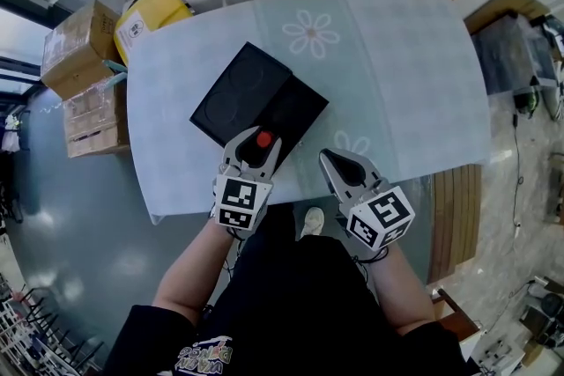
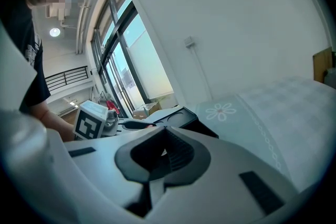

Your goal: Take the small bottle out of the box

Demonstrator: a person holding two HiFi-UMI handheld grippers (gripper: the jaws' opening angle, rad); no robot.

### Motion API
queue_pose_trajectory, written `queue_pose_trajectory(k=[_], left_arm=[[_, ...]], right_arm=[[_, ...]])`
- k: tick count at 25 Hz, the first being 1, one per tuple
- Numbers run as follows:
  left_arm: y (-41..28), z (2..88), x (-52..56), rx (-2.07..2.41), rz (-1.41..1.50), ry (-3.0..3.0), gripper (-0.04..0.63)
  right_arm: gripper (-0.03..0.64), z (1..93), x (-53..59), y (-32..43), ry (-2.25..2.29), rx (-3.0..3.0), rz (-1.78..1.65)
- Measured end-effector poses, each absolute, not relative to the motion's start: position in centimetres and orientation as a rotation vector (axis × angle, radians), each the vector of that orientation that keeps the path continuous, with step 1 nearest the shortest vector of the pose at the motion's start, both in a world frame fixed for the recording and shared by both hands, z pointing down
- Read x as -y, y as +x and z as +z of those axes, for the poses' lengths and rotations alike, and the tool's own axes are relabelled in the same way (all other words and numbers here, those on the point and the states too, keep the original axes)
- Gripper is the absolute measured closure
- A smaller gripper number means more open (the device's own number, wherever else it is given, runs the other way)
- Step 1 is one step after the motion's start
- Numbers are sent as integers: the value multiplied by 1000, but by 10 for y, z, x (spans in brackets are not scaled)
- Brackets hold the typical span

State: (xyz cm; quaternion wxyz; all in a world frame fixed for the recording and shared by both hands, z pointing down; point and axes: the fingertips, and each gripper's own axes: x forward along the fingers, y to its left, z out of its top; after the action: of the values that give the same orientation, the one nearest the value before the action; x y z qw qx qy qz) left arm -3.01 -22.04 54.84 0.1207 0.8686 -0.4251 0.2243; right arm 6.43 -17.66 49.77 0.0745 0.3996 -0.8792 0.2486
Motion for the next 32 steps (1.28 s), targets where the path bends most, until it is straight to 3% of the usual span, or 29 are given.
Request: queue_pose_trajectory(k=[17,32], left_arm=[[-20,471,118,1327,503,2526,428],[-38,465,10,1464,464,2414,428]], right_arm=[[594,444,105,73,1087,2768,537],[594,439,42,60,923,2797,482]])
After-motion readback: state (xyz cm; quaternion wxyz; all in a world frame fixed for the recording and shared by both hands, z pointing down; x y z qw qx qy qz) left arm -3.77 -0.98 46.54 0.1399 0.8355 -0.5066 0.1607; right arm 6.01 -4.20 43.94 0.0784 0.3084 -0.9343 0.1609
